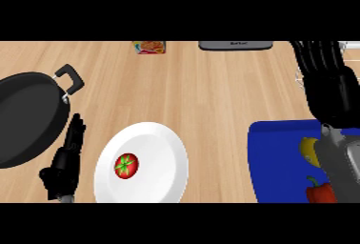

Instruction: Pick the lemon from the tray and place it in the tiered shelf

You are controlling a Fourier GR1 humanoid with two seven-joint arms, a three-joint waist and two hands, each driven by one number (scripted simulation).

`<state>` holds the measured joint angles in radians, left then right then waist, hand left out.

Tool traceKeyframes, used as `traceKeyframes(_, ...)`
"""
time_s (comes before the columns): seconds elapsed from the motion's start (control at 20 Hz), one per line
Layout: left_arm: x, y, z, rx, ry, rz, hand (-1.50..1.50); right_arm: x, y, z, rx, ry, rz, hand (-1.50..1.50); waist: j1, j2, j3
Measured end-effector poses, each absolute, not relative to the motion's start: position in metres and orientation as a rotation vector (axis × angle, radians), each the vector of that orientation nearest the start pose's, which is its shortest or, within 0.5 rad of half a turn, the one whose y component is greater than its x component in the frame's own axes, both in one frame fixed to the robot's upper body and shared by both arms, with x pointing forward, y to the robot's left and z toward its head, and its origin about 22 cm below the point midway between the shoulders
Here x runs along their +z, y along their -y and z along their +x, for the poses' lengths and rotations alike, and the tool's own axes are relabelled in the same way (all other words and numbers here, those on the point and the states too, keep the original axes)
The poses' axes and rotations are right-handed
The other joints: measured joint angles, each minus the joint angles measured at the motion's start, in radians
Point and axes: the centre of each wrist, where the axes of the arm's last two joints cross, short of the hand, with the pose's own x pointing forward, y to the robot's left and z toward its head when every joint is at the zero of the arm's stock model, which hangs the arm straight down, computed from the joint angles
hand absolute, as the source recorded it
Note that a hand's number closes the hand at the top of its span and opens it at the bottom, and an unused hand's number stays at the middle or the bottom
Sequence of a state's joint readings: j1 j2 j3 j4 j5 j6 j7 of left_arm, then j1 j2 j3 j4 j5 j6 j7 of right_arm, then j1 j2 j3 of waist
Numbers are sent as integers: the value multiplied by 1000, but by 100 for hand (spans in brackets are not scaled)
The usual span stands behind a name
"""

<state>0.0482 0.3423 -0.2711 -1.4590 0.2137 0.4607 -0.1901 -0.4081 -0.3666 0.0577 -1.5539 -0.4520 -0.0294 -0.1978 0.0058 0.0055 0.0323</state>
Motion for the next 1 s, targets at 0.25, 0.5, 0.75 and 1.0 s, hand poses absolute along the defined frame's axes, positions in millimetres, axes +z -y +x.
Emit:
traceKeyframes(0.25,-10,-258,237,-84,1597,292,0,107,323,318,133,1898,152,-150,-15,2,-22)
traceKeyframes(0.5,-1,-249,245,-140,1619,228,0,77,370,303,19,1720,12,150,-59,22,-24)
traceKeyframes(0.75,10,-240,257,-206,1610,165,0,36,428,271,-39,1634,-426,-150,-38,17,-27)
traceKeyframes(1.0,18,-225,268,-238,1595,123,0,2,469,246,-183,1714,-456,-150,-14,6,-28)
